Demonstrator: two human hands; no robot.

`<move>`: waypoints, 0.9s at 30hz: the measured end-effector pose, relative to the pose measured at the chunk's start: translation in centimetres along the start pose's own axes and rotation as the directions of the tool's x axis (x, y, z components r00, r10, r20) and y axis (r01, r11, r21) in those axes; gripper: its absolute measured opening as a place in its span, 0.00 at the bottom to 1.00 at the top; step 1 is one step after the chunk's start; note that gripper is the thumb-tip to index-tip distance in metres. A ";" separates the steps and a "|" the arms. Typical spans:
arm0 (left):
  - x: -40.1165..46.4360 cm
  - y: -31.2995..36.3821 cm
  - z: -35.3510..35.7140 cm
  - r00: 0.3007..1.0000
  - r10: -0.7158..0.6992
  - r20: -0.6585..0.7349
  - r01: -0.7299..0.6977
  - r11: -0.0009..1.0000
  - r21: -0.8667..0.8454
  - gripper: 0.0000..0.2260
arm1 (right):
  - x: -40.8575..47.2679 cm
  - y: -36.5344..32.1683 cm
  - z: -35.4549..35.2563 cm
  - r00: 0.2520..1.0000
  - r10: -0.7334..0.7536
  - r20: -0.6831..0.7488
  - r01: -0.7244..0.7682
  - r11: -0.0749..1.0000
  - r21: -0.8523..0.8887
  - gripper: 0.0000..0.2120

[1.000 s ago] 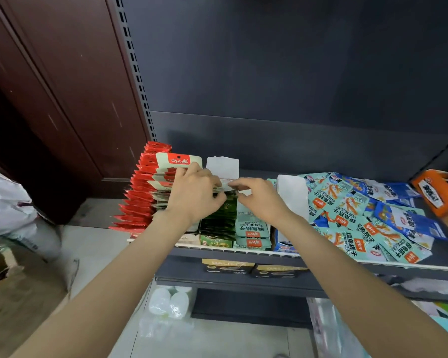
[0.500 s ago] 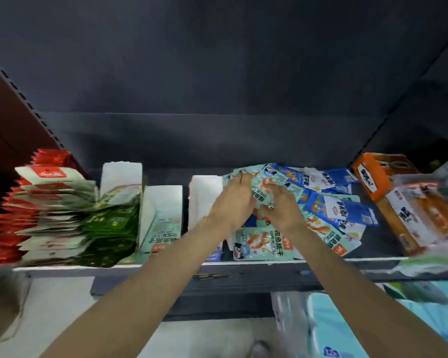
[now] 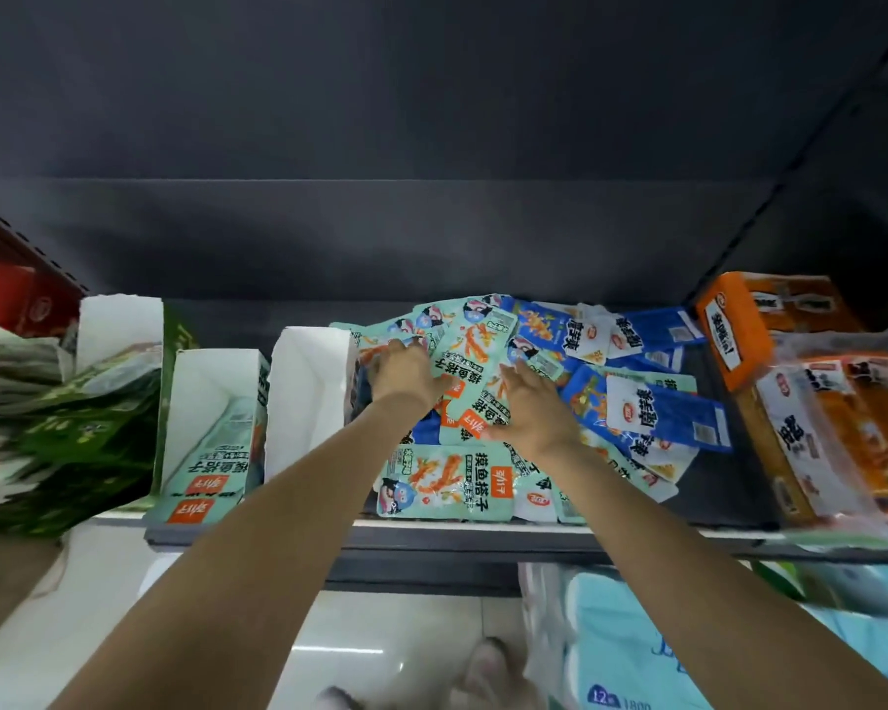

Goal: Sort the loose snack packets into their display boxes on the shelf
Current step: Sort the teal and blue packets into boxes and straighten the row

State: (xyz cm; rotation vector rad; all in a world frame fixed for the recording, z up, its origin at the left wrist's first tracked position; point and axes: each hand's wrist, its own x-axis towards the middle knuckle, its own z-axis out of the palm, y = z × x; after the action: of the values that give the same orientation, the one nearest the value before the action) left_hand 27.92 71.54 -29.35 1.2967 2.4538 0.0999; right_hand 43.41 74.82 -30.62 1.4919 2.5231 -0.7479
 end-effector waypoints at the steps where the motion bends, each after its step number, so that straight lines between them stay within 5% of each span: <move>1: 0.0 0.3 0.0 0.999 -0.025 0.028 0.025 1.000 -0.007 0.30 | 0.0 -0.1 0.0 1.000 0.007 -0.002 -0.007 1.000 -0.002 0.45; 3: 0.2 1.0 0.1 0.994 -0.072 0.077 0.074 0.997 -0.030 0.33 | 0.2 -0.2 0.0 1.000 0.017 -0.001 -0.017 1.000 -0.011 0.45; 6: 0.2 1.6 -0.1 0.994 -0.075 0.080 0.089 0.979 -0.185 0.22 | 0.3 -0.4 -0.3 0.998 0.044 0.044 -0.045 0.999 0.023 0.45; 10: -1.8 1.0 -2.6 0.994 0.077 -0.072 -0.100 0.903 -0.419 0.06 | -0.6 -2.0 -1.8 0.990 0.062 -0.127 -0.029 0.968 0.248 0.40; 14: -5.3 -2.1 -7.1 0.897 0.330 -0.294 -0.412 0.865 -0.286 0.06 | -3.1 -6.0 -4.7 0.911 -0.164 -0.378 0.194 0.980 0.043 0.42; 16: -6.8 -4.3 -9.5 0.843 0.417 -0.341 -0.505 0.830 -0.234 0.06 | -4.1 -8.3 -5.5 0.894 -0.252 -0.371 0.268 0.963 -0.008 0.30; 21: -9.9 -12.2 -14.8 0.780 0.464 -0.421 -0.579 0.790 -0.202 0.07 | -5.9 -15.8 -4.7 0.877 -0.316 -0.361 0.415 0.877 0.242 0.04; 27: -12.8 -20.7 -18.2 0.728 0.474 -0.495 -0.611 0.775 -0.158 0.05 | -7.2 -24.7 -1.5 0.849 -0.383 -0.364 0.510 0.775 0.373 0.09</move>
State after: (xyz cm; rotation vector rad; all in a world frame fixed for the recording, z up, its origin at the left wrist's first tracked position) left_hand 11.92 51.15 -13.50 1.9704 2.1317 0.9917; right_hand 26.32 60.13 -18.10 1.1392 3.1348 -1.3847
